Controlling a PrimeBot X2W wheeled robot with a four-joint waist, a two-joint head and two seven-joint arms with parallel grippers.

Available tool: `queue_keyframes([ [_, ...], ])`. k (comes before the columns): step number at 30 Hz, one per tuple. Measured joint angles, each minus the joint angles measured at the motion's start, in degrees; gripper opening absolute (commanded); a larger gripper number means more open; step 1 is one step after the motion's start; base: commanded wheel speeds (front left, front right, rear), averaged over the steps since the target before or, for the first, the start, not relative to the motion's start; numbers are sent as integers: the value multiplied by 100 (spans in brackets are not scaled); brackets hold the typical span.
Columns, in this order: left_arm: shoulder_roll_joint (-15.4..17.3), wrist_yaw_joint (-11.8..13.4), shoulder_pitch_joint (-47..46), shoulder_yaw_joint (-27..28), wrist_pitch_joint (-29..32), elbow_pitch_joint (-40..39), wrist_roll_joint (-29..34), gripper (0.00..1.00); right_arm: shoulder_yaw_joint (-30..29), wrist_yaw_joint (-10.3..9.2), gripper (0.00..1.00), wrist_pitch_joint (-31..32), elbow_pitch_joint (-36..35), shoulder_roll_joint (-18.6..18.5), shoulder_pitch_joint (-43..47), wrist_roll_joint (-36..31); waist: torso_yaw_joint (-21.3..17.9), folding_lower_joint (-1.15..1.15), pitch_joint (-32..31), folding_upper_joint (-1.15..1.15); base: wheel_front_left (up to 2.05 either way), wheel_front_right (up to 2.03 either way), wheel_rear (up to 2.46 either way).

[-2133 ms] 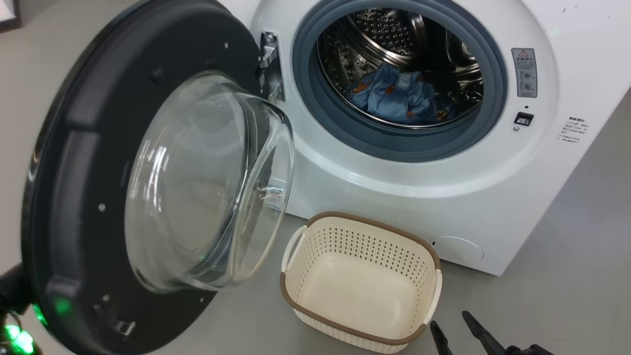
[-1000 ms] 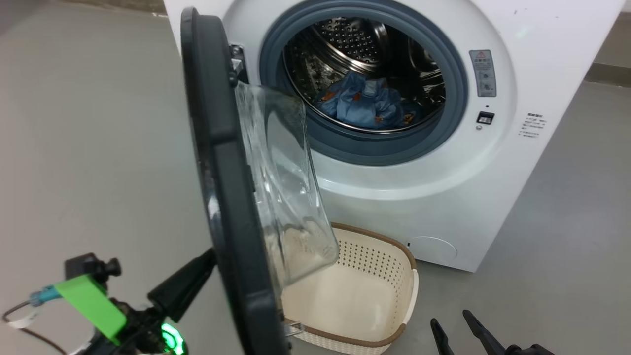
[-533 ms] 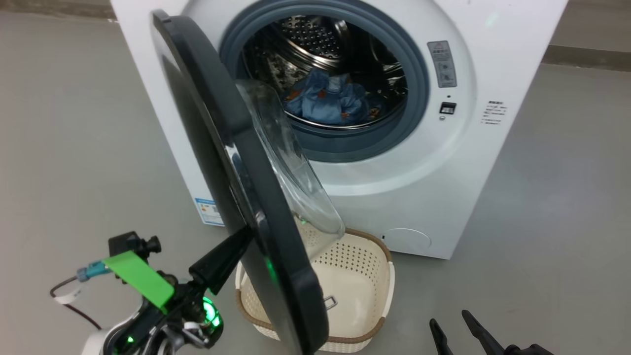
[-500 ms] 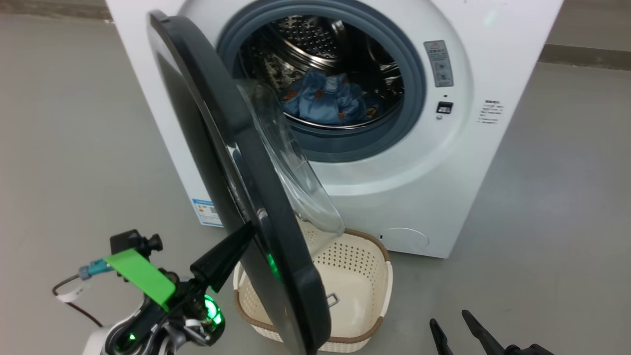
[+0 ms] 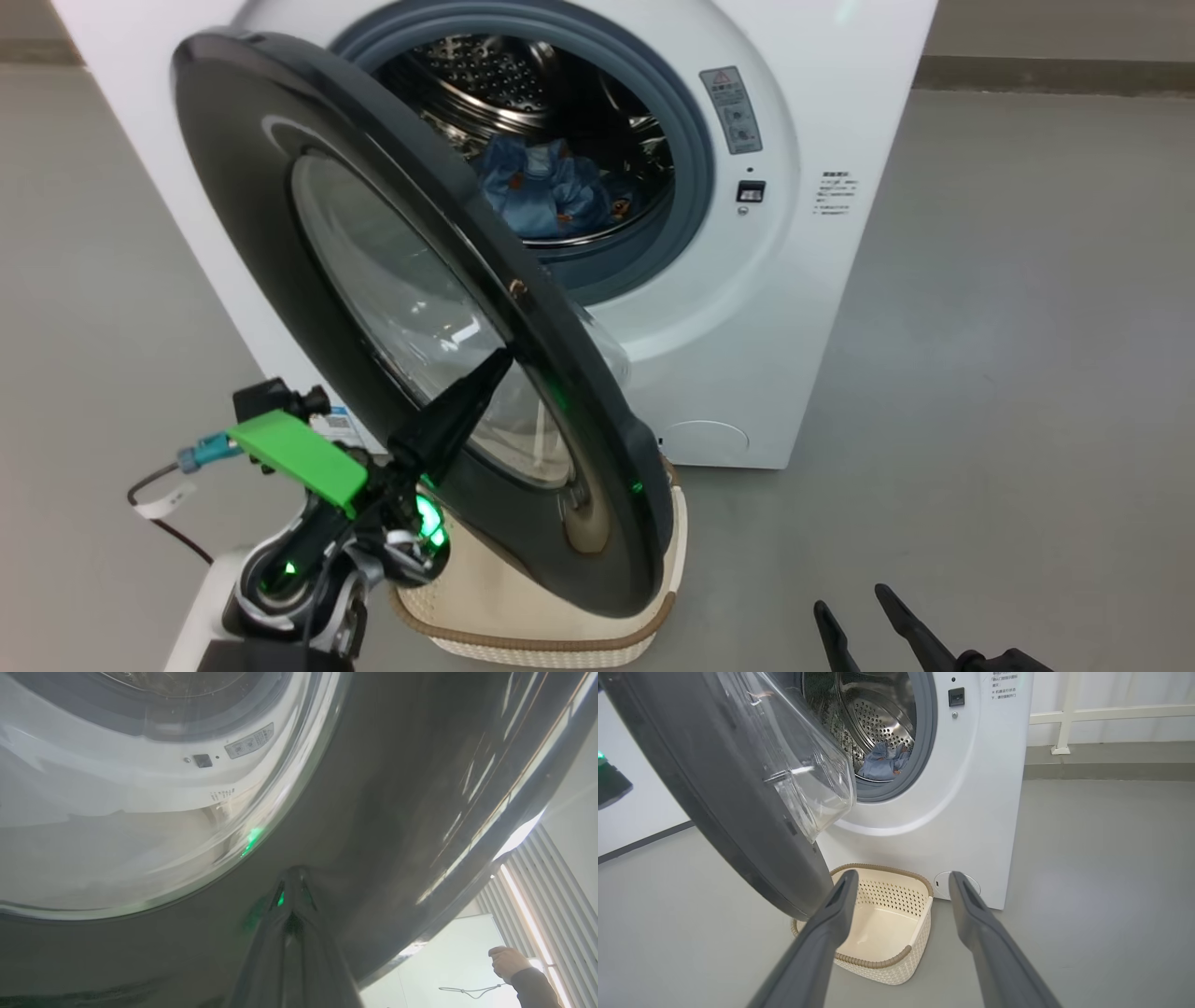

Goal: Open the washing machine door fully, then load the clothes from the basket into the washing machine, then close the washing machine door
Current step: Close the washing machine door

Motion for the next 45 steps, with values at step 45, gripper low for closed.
queue_keyframes([
  [45,77,-82,-1659,-293,-1488,1675,-73,0,352,0,100,1,115,-74,-505,0,-919,0,300,0,0,0,0],
])
